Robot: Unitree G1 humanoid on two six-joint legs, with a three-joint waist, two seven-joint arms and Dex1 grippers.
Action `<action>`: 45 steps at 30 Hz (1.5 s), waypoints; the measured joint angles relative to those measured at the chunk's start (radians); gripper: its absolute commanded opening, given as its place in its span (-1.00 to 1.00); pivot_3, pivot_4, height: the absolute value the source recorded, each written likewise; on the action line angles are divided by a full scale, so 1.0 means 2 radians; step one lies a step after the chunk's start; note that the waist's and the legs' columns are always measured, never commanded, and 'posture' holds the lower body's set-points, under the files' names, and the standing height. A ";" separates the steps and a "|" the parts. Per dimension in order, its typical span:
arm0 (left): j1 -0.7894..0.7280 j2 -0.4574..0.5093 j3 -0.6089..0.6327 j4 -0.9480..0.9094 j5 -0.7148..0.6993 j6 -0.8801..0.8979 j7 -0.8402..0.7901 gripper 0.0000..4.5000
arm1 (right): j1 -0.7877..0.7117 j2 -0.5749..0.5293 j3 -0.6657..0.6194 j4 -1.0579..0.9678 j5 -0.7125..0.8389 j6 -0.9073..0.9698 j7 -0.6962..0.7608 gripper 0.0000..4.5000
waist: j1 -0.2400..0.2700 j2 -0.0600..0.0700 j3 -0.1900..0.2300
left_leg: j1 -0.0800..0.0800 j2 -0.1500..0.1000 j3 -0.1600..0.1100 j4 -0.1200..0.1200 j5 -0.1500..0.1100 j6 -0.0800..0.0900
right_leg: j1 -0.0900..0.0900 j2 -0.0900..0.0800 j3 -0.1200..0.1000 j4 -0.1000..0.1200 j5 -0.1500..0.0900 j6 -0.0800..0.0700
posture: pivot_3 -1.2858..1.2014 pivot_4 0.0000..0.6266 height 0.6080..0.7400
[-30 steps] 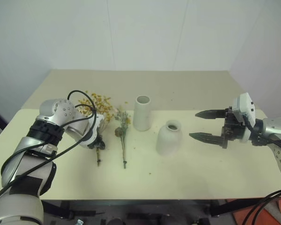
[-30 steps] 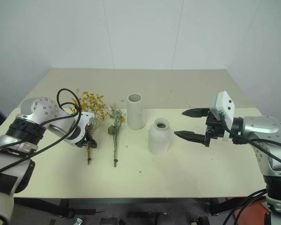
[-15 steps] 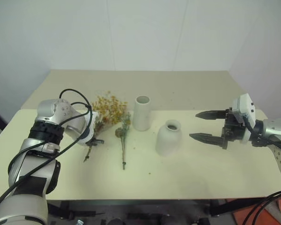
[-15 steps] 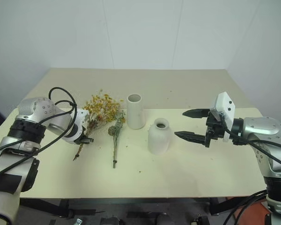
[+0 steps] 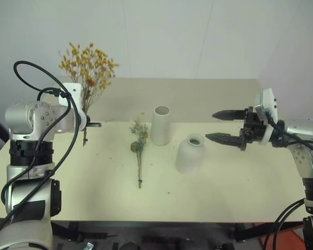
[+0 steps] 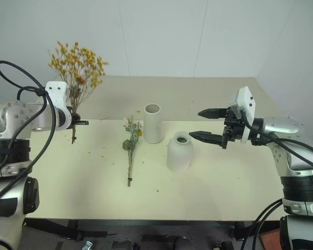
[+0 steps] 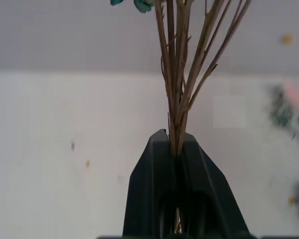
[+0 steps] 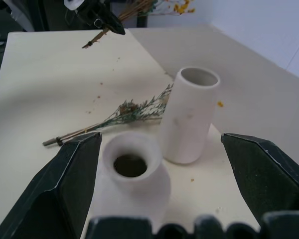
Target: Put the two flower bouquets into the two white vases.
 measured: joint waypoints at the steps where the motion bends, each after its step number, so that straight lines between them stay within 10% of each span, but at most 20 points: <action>1: 0.000 -0.012 0.000 -0.005 0.006 -0.034 -0.017 -0.99 | -0.018 0.006 0.007 0.012 -0.006 0.000 0.001 1.00 | 0.001 0.000 0.000 | 0.000 0.000 0.000 0.000 0.000 0.000 | 0.000 0.000 0.000 0.000 0.000 0.000 | 0.03 -0.52 1.00; 24: -0.129 -0.186 -0.013 0.241 0.079 -0.396 -0.403 -0.99 | -0.158 0.091 0.113 0.139 -0.141 0.067 -0.054 1.00 | -0.006 0.000 0.000 | -0.002 0.000 0.000 0.000 0.000 0.000 | -0.001 0.000 -0.001 -0.001 0.001 0.000 | 0.03 -0.52 1.00; 45: -0.084 -0.227 -0.035 0.274 0.177 -0.529 -0.435 -0.99 | -0.141 0.093 0.101 0.090 -0.139 0.097 -0.069 1.00 | -0.011 0.000 0.000 | -0.002 0.000 0.000 0.000 0.000 0.000 | -0.001 0.000 -0.001 0.000 0.001 0.000 | 0.03 -0.52 1.00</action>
